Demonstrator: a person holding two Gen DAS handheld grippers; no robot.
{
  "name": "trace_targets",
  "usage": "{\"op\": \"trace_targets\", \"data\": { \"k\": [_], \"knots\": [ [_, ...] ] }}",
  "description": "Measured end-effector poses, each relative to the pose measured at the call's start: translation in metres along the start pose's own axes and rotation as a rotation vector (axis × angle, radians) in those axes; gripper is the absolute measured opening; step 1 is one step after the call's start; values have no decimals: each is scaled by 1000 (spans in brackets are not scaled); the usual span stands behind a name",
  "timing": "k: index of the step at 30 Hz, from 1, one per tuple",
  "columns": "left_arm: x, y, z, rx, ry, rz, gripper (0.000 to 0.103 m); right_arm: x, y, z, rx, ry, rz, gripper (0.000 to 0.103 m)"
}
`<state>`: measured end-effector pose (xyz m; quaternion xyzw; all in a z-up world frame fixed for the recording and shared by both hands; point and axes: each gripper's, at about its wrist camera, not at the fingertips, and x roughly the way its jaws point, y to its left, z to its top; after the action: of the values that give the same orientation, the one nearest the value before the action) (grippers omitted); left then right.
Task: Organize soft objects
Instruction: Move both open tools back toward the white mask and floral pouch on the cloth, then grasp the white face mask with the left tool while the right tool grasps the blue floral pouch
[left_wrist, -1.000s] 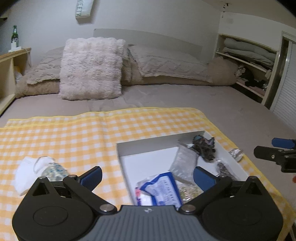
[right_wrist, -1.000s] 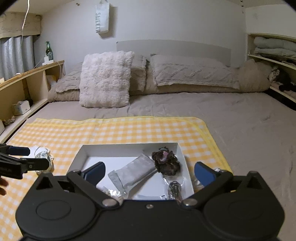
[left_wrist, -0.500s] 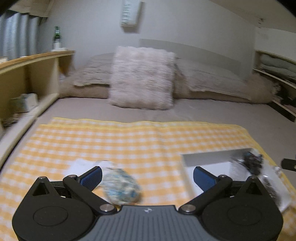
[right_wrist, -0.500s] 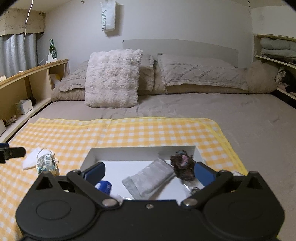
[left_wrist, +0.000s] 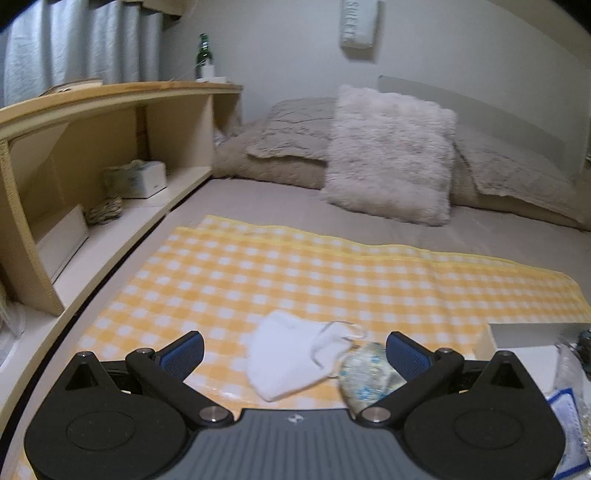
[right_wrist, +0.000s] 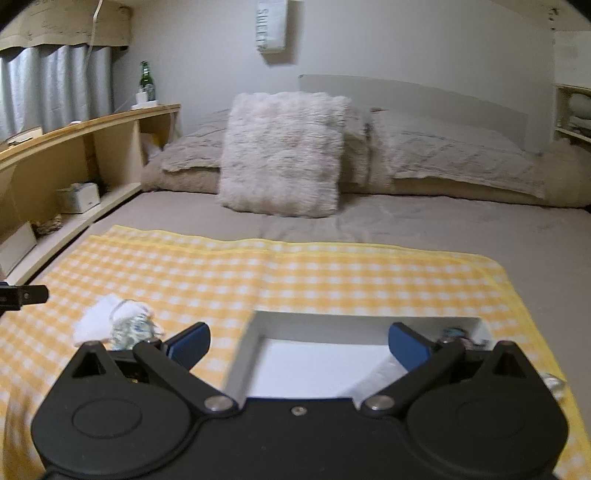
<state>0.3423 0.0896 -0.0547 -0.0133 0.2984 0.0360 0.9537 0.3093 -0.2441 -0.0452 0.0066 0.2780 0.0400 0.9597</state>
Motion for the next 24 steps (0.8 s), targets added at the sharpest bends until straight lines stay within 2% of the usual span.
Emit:
{"op": "trace_targets", "data": {
  "k": [7,11,15,19,24],
  "knots": [
    [16,11,5,-25,38,45,103,37,48,5,4,44,98,103],
    [28,8,6,-11,66,49,103,58,77,5,-31,73,150,103],
    [45,8,1,5,81,20,103,77,98,3,-38,102,198,103],
    [74,5,-5,73,142,16,103,95,115,0,-61,129,234,103],
    [106,0,-12,258,191,0,103,120,123,-6,-61,166,259,103]
  ]
}}
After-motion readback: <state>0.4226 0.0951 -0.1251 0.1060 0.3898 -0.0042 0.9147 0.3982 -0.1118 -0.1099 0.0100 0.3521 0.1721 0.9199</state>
